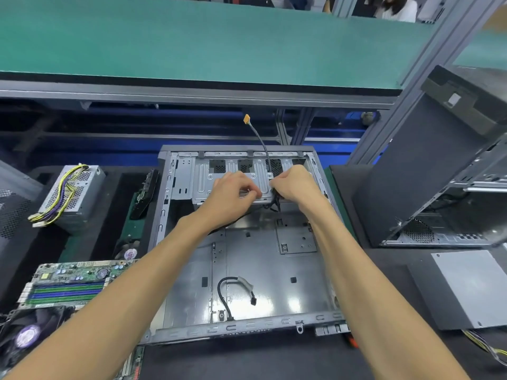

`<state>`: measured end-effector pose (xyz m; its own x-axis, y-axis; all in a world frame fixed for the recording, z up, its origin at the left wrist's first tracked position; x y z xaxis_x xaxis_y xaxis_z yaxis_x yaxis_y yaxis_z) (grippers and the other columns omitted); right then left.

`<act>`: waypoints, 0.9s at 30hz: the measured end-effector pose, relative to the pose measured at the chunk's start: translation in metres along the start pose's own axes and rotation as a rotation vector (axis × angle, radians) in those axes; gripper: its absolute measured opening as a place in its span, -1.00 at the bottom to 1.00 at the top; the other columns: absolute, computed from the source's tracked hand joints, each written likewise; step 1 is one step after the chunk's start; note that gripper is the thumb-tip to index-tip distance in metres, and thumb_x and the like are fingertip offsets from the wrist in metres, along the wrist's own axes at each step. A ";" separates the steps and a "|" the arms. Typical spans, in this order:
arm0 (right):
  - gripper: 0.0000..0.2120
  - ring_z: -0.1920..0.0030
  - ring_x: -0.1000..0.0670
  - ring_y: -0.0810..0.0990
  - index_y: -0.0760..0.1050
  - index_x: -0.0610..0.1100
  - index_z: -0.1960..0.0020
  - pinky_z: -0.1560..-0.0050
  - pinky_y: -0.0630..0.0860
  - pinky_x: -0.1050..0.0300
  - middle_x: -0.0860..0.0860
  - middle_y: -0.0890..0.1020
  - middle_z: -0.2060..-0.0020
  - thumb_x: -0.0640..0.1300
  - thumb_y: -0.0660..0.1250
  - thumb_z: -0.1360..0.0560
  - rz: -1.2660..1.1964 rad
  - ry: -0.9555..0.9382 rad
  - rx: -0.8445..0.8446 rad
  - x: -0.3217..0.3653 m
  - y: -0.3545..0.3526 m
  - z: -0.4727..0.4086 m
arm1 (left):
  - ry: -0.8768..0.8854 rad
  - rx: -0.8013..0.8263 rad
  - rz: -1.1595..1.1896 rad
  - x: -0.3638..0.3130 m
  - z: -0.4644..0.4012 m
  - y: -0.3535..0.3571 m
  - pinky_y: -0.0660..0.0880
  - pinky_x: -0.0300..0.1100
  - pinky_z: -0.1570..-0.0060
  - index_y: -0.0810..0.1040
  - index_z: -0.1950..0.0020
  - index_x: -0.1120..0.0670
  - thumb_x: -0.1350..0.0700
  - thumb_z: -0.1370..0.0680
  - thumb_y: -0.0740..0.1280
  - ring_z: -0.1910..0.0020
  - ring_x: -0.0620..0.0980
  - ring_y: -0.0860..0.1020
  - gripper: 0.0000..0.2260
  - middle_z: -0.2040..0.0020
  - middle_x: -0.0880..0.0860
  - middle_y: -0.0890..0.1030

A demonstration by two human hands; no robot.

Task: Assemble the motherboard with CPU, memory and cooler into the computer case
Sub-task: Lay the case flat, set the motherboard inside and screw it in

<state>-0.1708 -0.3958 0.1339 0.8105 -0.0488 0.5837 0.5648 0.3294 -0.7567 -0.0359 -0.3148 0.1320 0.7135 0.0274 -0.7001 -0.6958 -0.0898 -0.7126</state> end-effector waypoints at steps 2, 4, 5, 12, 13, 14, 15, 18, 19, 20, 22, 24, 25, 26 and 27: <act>-0.87 0.33 -0.06 0.43 0.54 -0.20 0.20 0.35 0.39 0.17 -0.05 0.51 0.36 -0.28 0.24 -0.48 0.068 -0.025 0.036 0.008 0.006 0.006 | 0.009 0.007 -0.007 0.000 0.002 0.001 0.35 0.10 -0.30 0.66 0.06 -0.03 0.13 -0.60 0.29 -0.18 0.00 0.44 -0.84 -0.04 -0.03 0.57; -0.85 0.08 -0.12 0.45 0.58 -0.22 0.14 0.11 0.44 0.07 -0.12 0.56 0.20 -0.29 0.23 -0.49 0.191 -0.068 -0.027 0.013 0.010 0.011 | 0.021 0.017 -0.001 -0.001 0.003 0.001 0.34 0.10 -0.31 0.62 0.08 -0.06 0.13 -0.61 0.29 -0.19 0.01 0.44 -0.84 -0.06 -0.03 0.56; -0.87 0.01 -0.14 0.42 0.56 -0.21 0.17 0.05 0.42 0.03 -0.12 0.55 0.19 -0.29 0.25 -0.49 0.251 -0.095 -0.070 0.017 0.010 0.015 | 0.028 0.024 0.003 -0.001 0.004 0.001 0.33 0.10 -0.32 0.62 0.08 -0.06 0.14 -0.61 0.29 -0.20 0.01 0.44 -0.84 -0.08 -0.03 0.56; -0.74 0.24 -0.08 0.45 0.28 -0.11 -0.06 -0.03 0.38 -0.07 0.04 0.43 0.31 -0.36 0.24 -0.46 0.023 -0.168 -0.264 0.006 -0.004 0.019 | 0.053 0.024 0.028 0.004 0.008 0.001 0.32 0.09 -0.34 0.63 0.05 -0.01 0.15 -0.60 0.28 -0.23 -0.01 0.43 -0.86 -0.10 -0.04 0.57; -0.78 0.21 -0.07 0.45 0.29 -0.10 -0.03 -0.05 0.33 -0.05 0.05 0.46 0.31 -0.33 0.23 -0.48 -0.005 -0.172 -0.270 0.002 -0.004 0.020 | 0.055 0.020 0.022 0.004 0.007 0.001 0.32 0.09 -0.34 0.63 0.06 -0.03 0.14 -0.60 0.29 -0.22 -0.01 0.44 -0.86 -0.09 -0.05 0.57; -0.82 0.18 -0.05 0.45 0.31 -0.09 0.00 -0.07 0.27 -0.02 0.06 0.50 0.29 -0.30 0.24 -0.51 -0.022 -0.191 -0.269 0.000 -0.003 0.022 | 0.056 0.014 0.010 0.004 0.006 0.001 0.32 0.09 -0.33 0.61 0.08 -0.06 0.13 -0.59 0.30 -0.21 -0.02 0.44 -0.86 -0.07 -0.06 0.57; -0.85 0.13 -0.03 0.44 0.33 -0.07 0.01 -0.07 0.22 0.00 0.07 0.55 0.25 -0.26 0.26 -0.54 -0.030 -0.218 -0.259 -0.003 0.000 0.026 | 0.056 0.006 -0.004 0.004 0.005 0.001 0.33 0.08 -0.32 0.60 0.09 -0.09 0.12 -0.59 0.30 -0.19 -0.02 0.44 -0.86 -0.06 -0.06 0.57; -0.88 -0.06 -0.03 0.37 0.34 -0.03 0.02 -0.04 0.12 0.03 0.05 0.59 0.11 -0.17 0.27 -0.58 -0.030 -0.320 -0.241 -0.007 0.006 0.034 | 0.046 -0.047 0.014 0.006 0.000 0.000 0.37 0.02 -0.26 0.62 0.11 -0.06 0.13 -0.57 0.31 -0.12 -0.04 0.46 -0.86 0.01 -0.06 0.59; -0.89 -0.09 -0.03 0.36 0.33 -0.02 0.01 -0.03 0.12 0.03 0.05 0.59 0.09 -0.17 0.26 -0.58 -0.026 -0.351 -0.245 -0.007 0.005 0.036 | 0.036 -0.065 0.043 0.007 -0.002 -0.001 0.39 -0.04 -0.21 0.65 0.10 -0.03 0.14 -0.57 0.31 -0.09 -0.06 0.48 -0.86 0.03 -0.06 0.60; -0.90 -0.11 -0.04 0.36 0.32 -0.02 0.00 -0.05 0.14 0.03 0.06 0.59 0.08 -0.16 0.25 -0.59 -0.030 -0.374 -0.249 -0.006 0.002 0.036 | 0.022 -0.075 0.079 0.009 -0.003 -0.002 0.40 -0.13 -0.15 0.66 0.10 -0.02 0.16 -0.57 0.31 -0.05 -0.11 0.50 -0.85 0.04 -0.07 0.62; -0.93 -0.14 -0.05 0.39 0.33 -0.01 -0.03 -0.11 0.22 0.00 0.14 0.55 0.11 -0.12 0.23 -0.62 -0.066 -0.390 -0.238 -0.006 -0.006 0.037 | -0.008 -0.080 0.145 0.011 -0.006 -0.002 0.38 -0.30 0.02 0.67 0.10 -0.02 0.18 -0.57 0.31 0.05 -0.24 0.51 -0.84 0.07 -0.12 0.63; -0.95 -0.13 -0.04 0.45 0.36 0.00 -0.07 -0.20 0.32 -0.06 0.24 0.50 0.14 -0.10 0.22 -0.64 -0.105 -0.386 -0.215 -0.007 -0.014 0.037 | -0.033 -0.085 0.184 0.013 -0.007 -0.004 0.37 -0.34 0.11 0.66 0.10 -0.02 0.18 -0.57 0.30 0.12 -0.28 0.52 -0.83 0.08 -0.15 0.64; -0.96 -0.14 -0.03 0.47 0.39 0.00 -0.09 -0.24 0.36 -0.09 0.24 0.49 0.14 -0.09 0.22 -0.64 -0.113 -0.385 -0.208 -0.007 -0.018 0.035 | -0.040 -0.089 0.197 0.013 -0.007 -0.005 0.38 -0.34 0.13 0.65 0.09 -0.03 0.17 -0.58 0.29 0.13 -0.28 0.53 -0.83 0.08 -0.16 0.64; -0.93 -0.16 -0.03 0.48 0.42 -0.01 -0.12 -0.27 0.38 -0.11 0.24 0.49 0.13 -0.09 0.23 -0.64 -0.114 -0.382 -0.199 -0.007 -0.022 0.035 | -0.039 -0.094 0.204 0.013 -0.007 -0.006 0.40 -0.33 0.13 0.65 0.09 -0.04 0.17 -0.58 0.29 0.12 -0.27 0.54 -0.82 0.08 -0.17 0.64; -0.90 -0.20 -0.04 0.48 0.45 -0.01 -0.14 -0.29 0.40 -0.12 0.25 0.50 0.12 -0.09 0.23 -0.64 -0.116 -0.379 -0.186 -0.006 -0.026 0.034 | -0.035 -0.099 0.205 0.012 -0.007 -0.008 0.42 -0.31 0.10 0.65 0.08 -0.06 0.17 -0.58 0.28 0.10 -0.26 0.55 -0.81 0.06 -0.17 0.65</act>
<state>-0.1953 -0.3721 0.1604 0.6453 0.2859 0.7084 0.6951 0.1648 -0.6997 -0.0211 -0.3206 0.1294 0.5537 0.0326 -0.8321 -0.8131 -0.1943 -0.5487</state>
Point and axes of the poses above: each hand's wrist, its own z-axis away from the middle knuckle, its own y-axis out of the palm, x = y × z, the point moved 7 cm from there along -z, towards the middle knuckle
